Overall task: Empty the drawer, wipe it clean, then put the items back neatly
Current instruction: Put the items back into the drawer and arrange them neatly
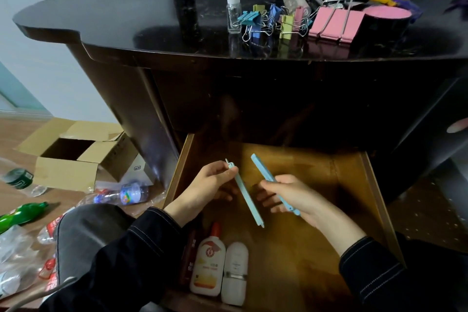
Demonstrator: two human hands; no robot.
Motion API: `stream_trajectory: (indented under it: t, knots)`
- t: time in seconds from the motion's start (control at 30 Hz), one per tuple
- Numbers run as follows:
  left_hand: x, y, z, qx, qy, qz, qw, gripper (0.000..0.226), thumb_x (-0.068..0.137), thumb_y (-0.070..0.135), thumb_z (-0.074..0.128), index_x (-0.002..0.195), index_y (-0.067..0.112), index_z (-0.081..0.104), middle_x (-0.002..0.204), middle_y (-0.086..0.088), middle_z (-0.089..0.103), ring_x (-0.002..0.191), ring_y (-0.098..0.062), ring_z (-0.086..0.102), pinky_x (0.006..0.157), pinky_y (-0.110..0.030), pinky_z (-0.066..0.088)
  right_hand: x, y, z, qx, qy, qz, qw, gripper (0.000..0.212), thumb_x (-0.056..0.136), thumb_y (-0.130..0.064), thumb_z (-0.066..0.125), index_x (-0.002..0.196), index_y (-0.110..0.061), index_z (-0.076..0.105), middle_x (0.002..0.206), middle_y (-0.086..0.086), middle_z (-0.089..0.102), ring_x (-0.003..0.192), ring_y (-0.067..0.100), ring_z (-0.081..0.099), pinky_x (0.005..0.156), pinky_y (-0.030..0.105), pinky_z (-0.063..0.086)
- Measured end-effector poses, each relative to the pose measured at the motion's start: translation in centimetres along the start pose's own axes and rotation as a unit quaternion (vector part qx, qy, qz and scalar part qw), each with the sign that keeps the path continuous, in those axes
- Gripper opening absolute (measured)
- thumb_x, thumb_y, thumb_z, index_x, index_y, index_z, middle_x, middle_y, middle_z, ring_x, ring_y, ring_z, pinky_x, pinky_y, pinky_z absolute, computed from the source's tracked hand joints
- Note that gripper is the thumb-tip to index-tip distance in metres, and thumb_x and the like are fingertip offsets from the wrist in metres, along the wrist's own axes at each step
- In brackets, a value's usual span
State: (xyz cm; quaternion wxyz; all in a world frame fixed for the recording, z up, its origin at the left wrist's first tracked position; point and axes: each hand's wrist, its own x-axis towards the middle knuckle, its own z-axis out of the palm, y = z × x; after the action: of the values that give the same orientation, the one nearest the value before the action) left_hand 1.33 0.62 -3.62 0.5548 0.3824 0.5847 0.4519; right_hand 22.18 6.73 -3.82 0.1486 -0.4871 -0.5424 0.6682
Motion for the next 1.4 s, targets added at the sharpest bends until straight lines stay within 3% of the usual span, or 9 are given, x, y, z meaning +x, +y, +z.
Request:
stream_trajectory:
  t: [0.1,0.27,0.33,0.43,0.67,0.9,1.03,1.13,1.4]
  knots:
    - [0.5,-0.2,0.2,-0.048,0.018,-0.035,0.998,0.024,0.095,0.031,0.065,0.104,0.009,0.065,0.094,-0.015,0.068,0.077,-0.026,0.07,0.064,-0.034,0.056,0.0,0.0,-1.1,-0.069,0.028,-0.021,0.997,0.015,0.1,-0.029,0.062,0.105,-0.016,0.068,0.083,0.003,0.073,0.063,0.01,0.063,0.056,0.023,0.052]
    - [2.9,0.9,3.4,-0.083,0.047,-0.12,0.988,0.026,0.093,0.031,0.069,0.11,0.015,0.057,0.108,-0.016,0.063,0.083,-0.03,0.068,0.062,-0.042,0.061,0.2,0.0,-2.0,-0.079,0.044,-0.052,0.995,0.016,0.101,-0.033,0.057,0.101,-0.021,0.068,0.069,-0.003,0.06,0.05,0.007,0.047,0.047,0.021,0.04]
    - [3.9,1.2,5.1,-0.05,0.044,-0.106,0.992,0.032,0.094,0.036,0.067,0.113,0.012,0.057,0.091,-0.012,0.066,0.069,-0.024,0.064,0.05,-0.033,0.053,0.2,0.0,-2.6,-0.111,0.081,-0.053,0.989,0.017,0.104,-0.029,0.052,0.109,-0.021,0.066,0.075,0.001,0.063,0.053,0.009,0.051,0.047,0.021,0.042]
    - [4.4,0.4,6.8,-0.012,0.038,-0.089,0.995,0.033,0.097,0.042,0.061,0.112,0.013,0.059,0.077,-0.005,0.07,0.065,-0.018,0.062,0.054,-0.029,0.049,-0.1,0.4,-3.7,-0.19,0.117,-0.055,0.973,0.021,0.105,-0.023,0.05,0.123,-0.02,0.059,0.083,0.002,0.069,0.057,0.011,0.055,0.047,0.02,0.043]
    - [4.6,-1.2,7.2,0.006,0.068,-0.023,0.997,0.027,0.099,0.03,0.061,0.104,0.005,0.051,0.065,-0.008,0.058,0.054,-0.02,0.054,0.047,-0.028,0.045,-1.1,1.2,-6.9,-0.199,0.173,-0.046,0.964,0.015,0.094,-0.024,0.069,0.105,-0.018,0.062,0.067,0.003,0.073,0.043,0.006,0.05,0.042,0.018,0.038]
    - [4.0,-0.9,7.5,-0.08,0.045,-0.04,0.995,0.018,0.101,0.024,0.059,0.103,0.008,0.051,0.071,-0.007,0.066,0.056,-0.018,0.062,0.06,-0.032,0.054,-2.0,2.1,-6.8,-0.258,0.164,-0.079,0.949,0.021,0.098,-0.018,0.063,0.117,-0.028,0.063,0.09,-0.007,0.075,0.065,0.011,0.07,0.054,0.017,0.05]
    - [4.0,-1.3,7.6,-0.076,0.061,-0.052,0.994,0.019,0.097,0.018,0.065,0.102,0.008,0.05,0.072,-0.009,0.063,0.057,-0.019,0.06,0.062,-0.033,0.055,-2.4,1.6,-6.5,-0.18,0.217,-0.109,0.953,0.009,0.096,-0.018,0.067,0.104,-0.015,0.068,0.079,0.002,0.075,0.066,0.014,0.069,0.055,0.019,0.052]
    - [4.2,-1.6,7.4,-0.073,0.059,-0.069,0.993,0.02,0.094,0.015,0.069,0.102,0.009,0.051,0.076,-0.011,0.063,0.062,-0.02,0.062,0.066,-0.033,0.057,-2.8,1.2,-6.8,-0.141,0.254,-0.121,0.949,0.016,0.094,-0.026,0.069,0.105,-0.015,0.07,0.089,0.001,0.072,0.078,0.01,0.067,0.056,0.016,0.05]
    - [4.0,-2.8,8.1,-0.054,0.026,-0.104,0.993,0.024,0.089,0.006,0.07,0.105,0.012,0.053,0.084,-0.013,0.066,0.06,-0.018,0.066,0.057,-0.027,0.055,-1.8,2.1,-7.0,-0.267,0.162,0.068,0.947,0.016,0.096,-0.016,0.066,0.111,-0.014,0.062,0.093,0.008,0.072,0.078,0.018,0.072,0.063,0.025,0.056]
